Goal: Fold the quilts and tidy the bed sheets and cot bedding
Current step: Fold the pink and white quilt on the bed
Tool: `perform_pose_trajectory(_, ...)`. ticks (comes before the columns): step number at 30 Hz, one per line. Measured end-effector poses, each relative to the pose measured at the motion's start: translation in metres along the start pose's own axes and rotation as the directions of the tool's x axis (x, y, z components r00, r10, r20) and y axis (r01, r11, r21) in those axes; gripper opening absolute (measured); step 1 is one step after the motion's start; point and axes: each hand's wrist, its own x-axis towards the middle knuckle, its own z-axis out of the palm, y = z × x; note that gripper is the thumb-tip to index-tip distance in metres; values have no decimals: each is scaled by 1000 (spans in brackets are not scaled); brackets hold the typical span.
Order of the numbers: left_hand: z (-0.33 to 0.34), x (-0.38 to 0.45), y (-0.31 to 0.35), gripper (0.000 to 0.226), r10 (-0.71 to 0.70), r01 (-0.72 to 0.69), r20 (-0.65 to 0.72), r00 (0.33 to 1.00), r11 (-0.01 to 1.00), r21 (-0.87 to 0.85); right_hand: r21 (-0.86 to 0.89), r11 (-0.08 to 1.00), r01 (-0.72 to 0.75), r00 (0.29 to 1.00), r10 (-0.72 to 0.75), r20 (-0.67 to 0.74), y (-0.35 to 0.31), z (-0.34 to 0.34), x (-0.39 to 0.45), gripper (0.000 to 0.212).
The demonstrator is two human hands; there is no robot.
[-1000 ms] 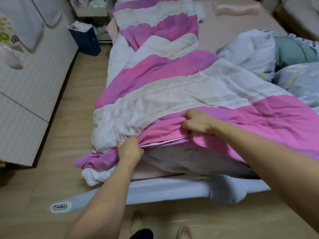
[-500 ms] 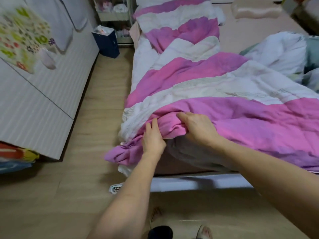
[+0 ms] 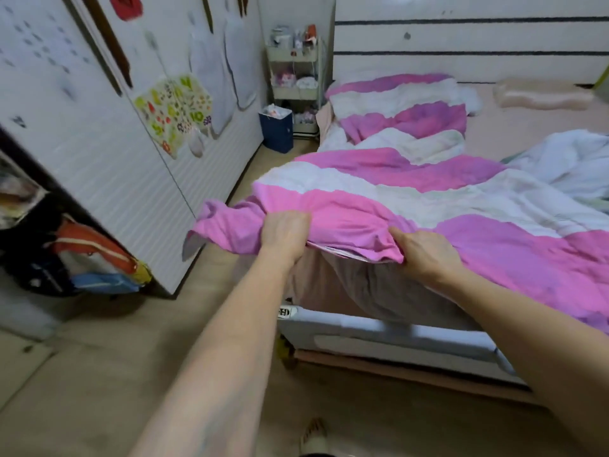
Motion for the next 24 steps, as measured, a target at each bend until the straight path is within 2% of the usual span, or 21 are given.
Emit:
perform_pose_trajectory(3, 11, -58, 14, 36, 61, -67, 167, 984, 997, 31, -15, 994, 109, 994, -109, 23, -4, -4, -25, 33)
perform_pose_trajectory(5, -4, -54, 7, 37, 46, -50, 112, 993, 998, 32, 0, 990, 139, 990, -139, -38, -6, -8, -31, 39)
perform_pose_trajectory(7, -16, -53, 3, 40, -10, 10, 0, 1000, 999, 38, -14, 993, 114, 989, -115, -92, -6, -17, -36, 27)
perform_pose_trajectory(8, -15, -65, 10, 43, -53, 53, 5, 999, 998, 14, -27, 994, 109, 991, -111, -81, -5, -20, -41, 24)
perform_pose_trajectory(10, 11, -95, 36, 47, -71, 78, 150, 986, 996, -47, -73, 988, 140, 990, -139, 7, 0, -14, -53, 22)
perform_pose_trajectory(12, 38, -124, 60, 47, -49, 77, 343, 938, 995, -69, -80, 978, 194, 975, -183, 122, 3, 1, -68, 30)
perform_pose_trajectory(14, 50, -120, 65, 44, -44, 70, 373, 927, 996, -55, -85, 977, 198, 967, -180, 177, 5, 16, -82, 35)
perform_pose_trajectory(16, 42, -100, 60, 40, -65, 56, 369, 927, 998, 35, -111, 977, 181, 973, -162, 162, 5, 24, -86, 32)
perform_pose_trajectory(18, 32, -80, 56, 40, -135, 83, 442, 887, 987, 135, -59, 984, 165, 978, -156, 138, 5, 28, -85, 37)
perform_pose_trajectory(20, 21, -56, 64, 46, -151, 69, 603, 784, 985, 157, 9, 985, 174, 968, -173, 183, 12, 27, -83, 39)
perform_pose_trajectory(22, 9, -33, 86, 50, -62, -20, 700, 712, 994, 108, 35, 981, 192, 949, -195, 247, 23, 24, -82, 43)
perform_pose_trajectory(24, -1, -8, 129, 50, 96, -117, 707, 701, 993, -19, 57, 996, 73, 976, -83, 201, 47, 19, -89, 40)
